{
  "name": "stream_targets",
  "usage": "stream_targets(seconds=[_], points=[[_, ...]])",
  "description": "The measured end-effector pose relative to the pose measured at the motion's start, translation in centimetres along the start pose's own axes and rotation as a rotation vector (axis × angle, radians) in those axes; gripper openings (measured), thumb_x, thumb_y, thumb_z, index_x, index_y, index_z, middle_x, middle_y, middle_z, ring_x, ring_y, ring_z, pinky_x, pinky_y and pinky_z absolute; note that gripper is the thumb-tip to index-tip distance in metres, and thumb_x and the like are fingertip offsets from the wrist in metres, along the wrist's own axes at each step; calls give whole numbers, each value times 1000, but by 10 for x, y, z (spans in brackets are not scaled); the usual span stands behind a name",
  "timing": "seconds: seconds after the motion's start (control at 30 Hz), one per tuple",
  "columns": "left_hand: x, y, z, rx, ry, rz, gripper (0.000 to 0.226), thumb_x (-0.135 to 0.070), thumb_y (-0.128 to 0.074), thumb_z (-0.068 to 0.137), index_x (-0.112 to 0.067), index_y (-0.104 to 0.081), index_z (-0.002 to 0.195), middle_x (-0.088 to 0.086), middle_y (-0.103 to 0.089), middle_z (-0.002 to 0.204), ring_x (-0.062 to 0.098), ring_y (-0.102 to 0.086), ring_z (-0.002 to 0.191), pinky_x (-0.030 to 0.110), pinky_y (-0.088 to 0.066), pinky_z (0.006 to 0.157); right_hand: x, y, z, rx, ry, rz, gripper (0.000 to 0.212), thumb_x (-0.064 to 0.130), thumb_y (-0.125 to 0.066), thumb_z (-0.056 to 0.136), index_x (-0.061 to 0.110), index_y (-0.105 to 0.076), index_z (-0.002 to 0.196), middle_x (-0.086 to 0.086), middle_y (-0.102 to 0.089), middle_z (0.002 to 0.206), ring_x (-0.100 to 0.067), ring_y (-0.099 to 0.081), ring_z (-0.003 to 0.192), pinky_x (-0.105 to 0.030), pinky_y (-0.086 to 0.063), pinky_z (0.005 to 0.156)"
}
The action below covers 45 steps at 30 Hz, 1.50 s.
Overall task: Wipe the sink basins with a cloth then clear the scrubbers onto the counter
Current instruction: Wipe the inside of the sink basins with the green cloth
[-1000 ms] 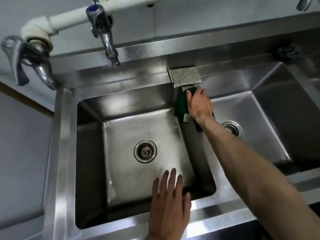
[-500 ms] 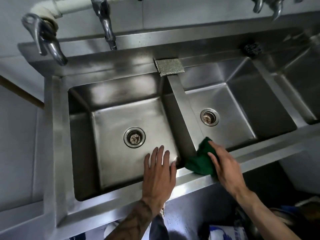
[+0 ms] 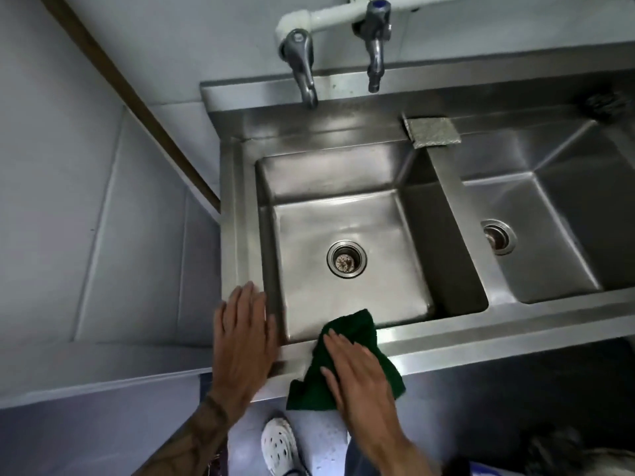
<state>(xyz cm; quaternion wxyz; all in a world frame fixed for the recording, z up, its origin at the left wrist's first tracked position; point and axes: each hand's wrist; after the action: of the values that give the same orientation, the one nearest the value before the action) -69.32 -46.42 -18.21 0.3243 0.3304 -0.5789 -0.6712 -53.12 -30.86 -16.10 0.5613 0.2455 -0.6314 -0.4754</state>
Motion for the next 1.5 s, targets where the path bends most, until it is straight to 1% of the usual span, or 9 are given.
stream_targets(seconds=[0.1,0.3,0.47,0.6,0.8,1.07,1.2,1.33,1.5], points=[[33,-2,-10,11,64,-26,48,-35,-39,107,-8,-57,143,19,-50,156,40,-52,141,57,-41,114,-3,7,1,70,74,-39,48,45,-53,101,21,-58,143,5,-54,150,-10,-57,131,-29,-38,116],[37,-6,-10,-18,90,-208,47,-35,-34,109,-11,-57,142,14,-55,153,31,-54,138,53,-48,112,0,-5,-15,-160,-236,5,55,47,-44,100,13,-61,139,9,-50,149,-17,-51,138,-39,-37,116],[55,-9,-2,-45,69,-397,40,-31,-32,112,-16,-50,145,8,-61,143,24,-60,128,49,-51,109,72,-56,0,-131,-114,28,52,46,-44,102,12,-65,134,1,-59,144,-17,-56,131,-36,-38,113],[69,-13,9,-74,79,-588,36,-29,-34,111,-24,-43,145,8,-65,135,16,-57,121,31,-44,107,115,-81,22,-100,-158,65,64,54,-28,107,8,-63,134,-10,-64,139,-18,-50,131,-26,-26,118],[73,-19,17,2,125,-761,41,-49,-34,110,-37,-35,149,-5,-47,152,8,-49,132,27,-40,114,117,-94,49,-99,-157,29,68,50,-21,109,2,-64,131,-16,-63,138,-20,-47,130,-25,-20,116],[88,-16,65,41,228,-821,39,-36,-42,110,-41,-38,149,-23,-32,156,-19,-34,138,6,-29,116,112,-103,139,-117,-234,312,65,29,-52,103,19,-21,160,-2,-30,166,-10,-24,151,-29,-24,122],[91,-13,93,44,358,-853,44,-31,-44,111,-31,-39,155,-16,-38,157,-18,-38,135,0,-24,114,102,-97,211,-11,-249,421,64,32,-49,106,15,-21,161,4,-18,169,-11,-16,156,-33,-15,128],[88,-12,110,-12,452,-870,51,-50,-37,110,-30,-38,157,-9,-47,153,0,-48,135,25,-46,114,93,-95,292,-13,-191,373,58,33,-41,108,7,-28,158,-5,-25,167,-21,-19,156,-37,-16,128],[71,-16,121,-54,504,-748,66,-65,-35,102,-38,-24,161,-9,-37,163,10,-42,145,37,-42,119,88,-103,386,-122,-196,212,54,32,-45,107,2,-39,151,-17,-36,160,-29,-31,150,-39,-27,125]])
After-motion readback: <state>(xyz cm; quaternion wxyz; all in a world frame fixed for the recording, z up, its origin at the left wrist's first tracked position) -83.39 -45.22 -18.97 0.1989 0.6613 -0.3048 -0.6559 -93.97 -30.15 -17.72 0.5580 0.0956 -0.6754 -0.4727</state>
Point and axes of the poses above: each hand's wrist, its own z-axis towards the middle knuckle, its own y-axis out of the back of the hand, x = y × z
